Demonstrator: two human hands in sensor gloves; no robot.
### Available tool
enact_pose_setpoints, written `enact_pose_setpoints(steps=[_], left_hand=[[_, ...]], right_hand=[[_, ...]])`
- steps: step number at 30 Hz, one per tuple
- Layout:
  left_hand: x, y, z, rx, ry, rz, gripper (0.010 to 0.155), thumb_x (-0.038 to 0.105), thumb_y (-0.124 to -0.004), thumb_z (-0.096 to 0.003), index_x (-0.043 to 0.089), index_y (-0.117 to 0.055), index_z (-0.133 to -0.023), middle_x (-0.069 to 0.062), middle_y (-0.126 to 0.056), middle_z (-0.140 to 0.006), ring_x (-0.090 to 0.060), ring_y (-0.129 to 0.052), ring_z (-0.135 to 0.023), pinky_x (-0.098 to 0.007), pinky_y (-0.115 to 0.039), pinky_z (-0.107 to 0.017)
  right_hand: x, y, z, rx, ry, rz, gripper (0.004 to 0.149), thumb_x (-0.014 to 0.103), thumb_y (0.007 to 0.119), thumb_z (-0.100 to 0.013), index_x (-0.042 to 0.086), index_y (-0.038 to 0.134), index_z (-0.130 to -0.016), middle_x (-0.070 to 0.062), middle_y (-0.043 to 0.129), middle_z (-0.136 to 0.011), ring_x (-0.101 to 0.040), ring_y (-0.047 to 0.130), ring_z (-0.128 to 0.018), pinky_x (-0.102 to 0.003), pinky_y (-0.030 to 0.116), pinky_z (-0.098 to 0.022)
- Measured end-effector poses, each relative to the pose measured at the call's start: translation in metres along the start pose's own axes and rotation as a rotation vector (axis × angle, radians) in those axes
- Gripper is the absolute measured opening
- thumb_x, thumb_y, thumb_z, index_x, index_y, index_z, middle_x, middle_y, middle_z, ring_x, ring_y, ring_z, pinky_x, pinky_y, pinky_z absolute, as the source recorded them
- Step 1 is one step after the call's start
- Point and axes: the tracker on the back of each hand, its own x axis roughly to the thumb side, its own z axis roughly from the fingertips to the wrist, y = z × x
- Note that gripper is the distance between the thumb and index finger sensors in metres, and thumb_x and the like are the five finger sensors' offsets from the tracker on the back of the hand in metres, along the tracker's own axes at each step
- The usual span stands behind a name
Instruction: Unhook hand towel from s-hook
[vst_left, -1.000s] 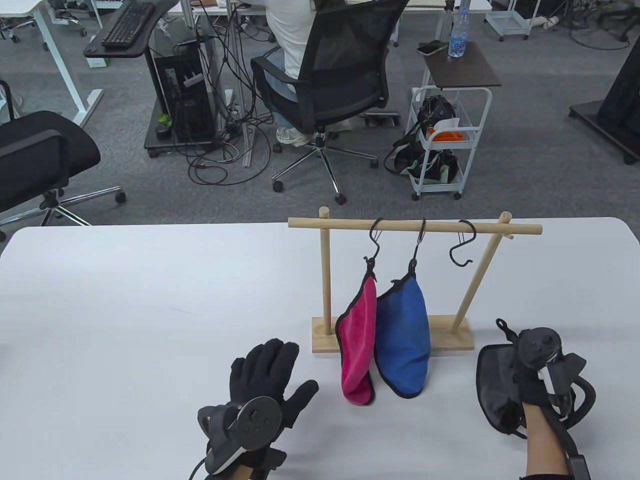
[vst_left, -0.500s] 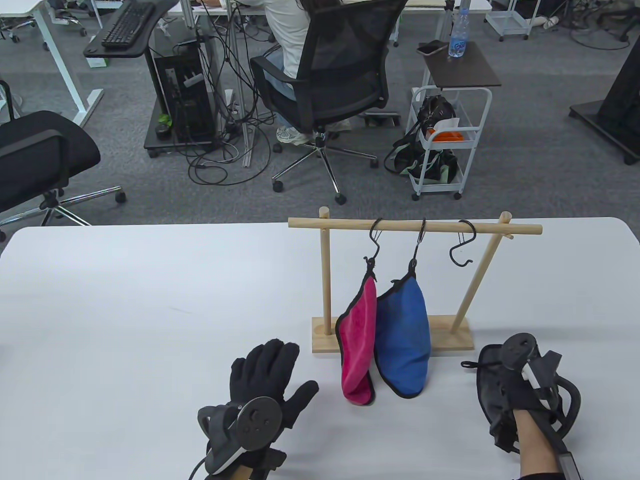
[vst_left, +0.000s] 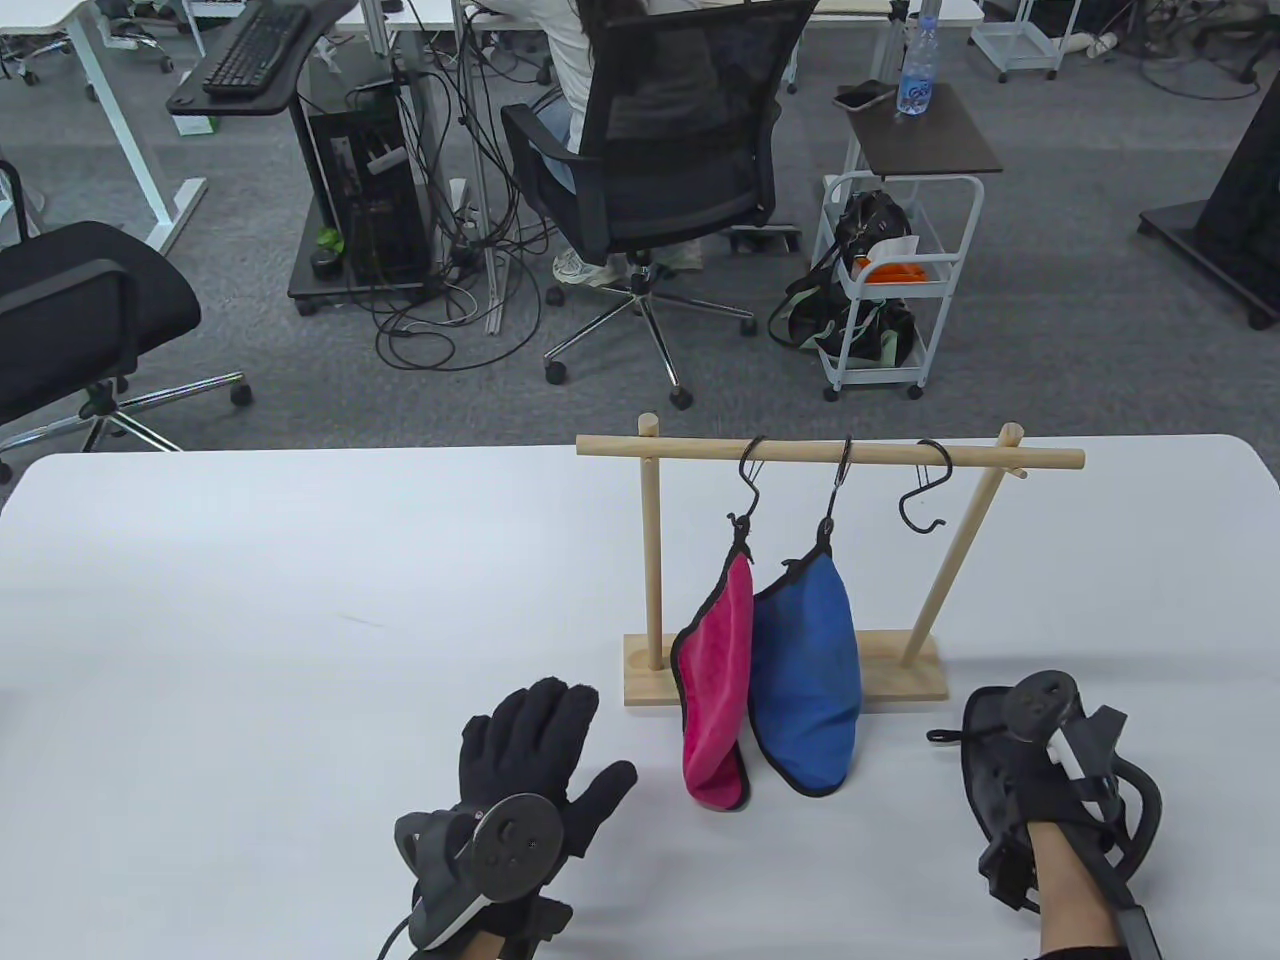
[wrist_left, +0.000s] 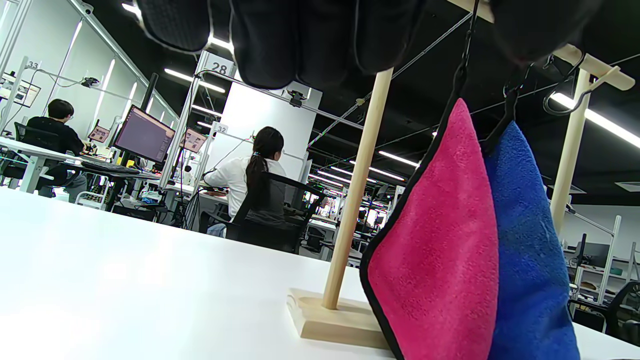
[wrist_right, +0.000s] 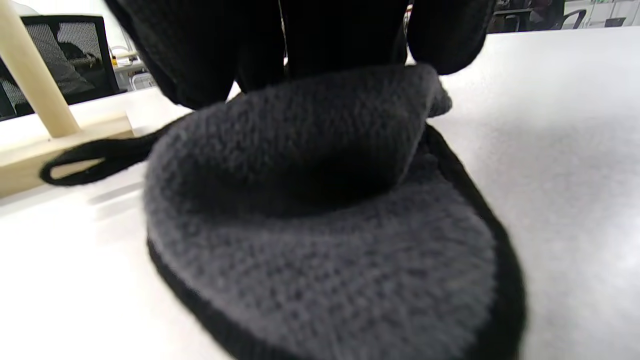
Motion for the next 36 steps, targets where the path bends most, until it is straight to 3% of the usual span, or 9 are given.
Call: enact_pose_setpoints(steps=[15,26,36], left_hand=[[0.0,-0.001,0.0,-0.006,0.0,0.006,0.076,0.071,-0.064,-0.0533,0.029,-0.055,-0.115,-0.011,-0.062,-0.122,-0.043,-0.067,-0.11,-0.07,-0.052,-0.078],[0.0,0.0,-0.001,-0.024,0.006,0.013,0.076,0.071,-0.064,-0.0532,0.029,-0.056,-0.115,-0.011,-0.062,-0.122,-0.043,-0.067,-0.11,-0.07,-0.052,-0.078],[-0.001,0.0,-0.001,-0.022,0.006,0.016,0.076,0.072,-0.064,-0.0531,0.029,-0.056,-0.115,-0.011,-0.062,-0.122,-0.043,-0.067,-0.11,-0.07,-0.052,-0.078]], right_hand=[[0.031,-0.044,0.037,-0.147,-0.147,-0.063,0.056,0.041,0.079,-0.062,0.019,0.064,-0.111,-0.021,0.068,-0.112,-0.045,0.072,-0.097,-0.061,0.059,-0.074],[0.072,-0.078,0.073,-0.269,-0.315,-0.129,0.059,0.044,0.079,-0.062,0.018,0.063,-0.112,-0.022,0.068,-0.112,-0.045,0.073,-0.097,-0.06,0.059,-0.073],[0.108,-0.092,0.095,-0.33,-0.429,-0.196,0.062,0.047,0.078,-0.061,0.017,0.061,-0.113,-0.022,0.067,-0.112,-0.046,0.073,-0.097,-0.06,0.06,-0.073]])
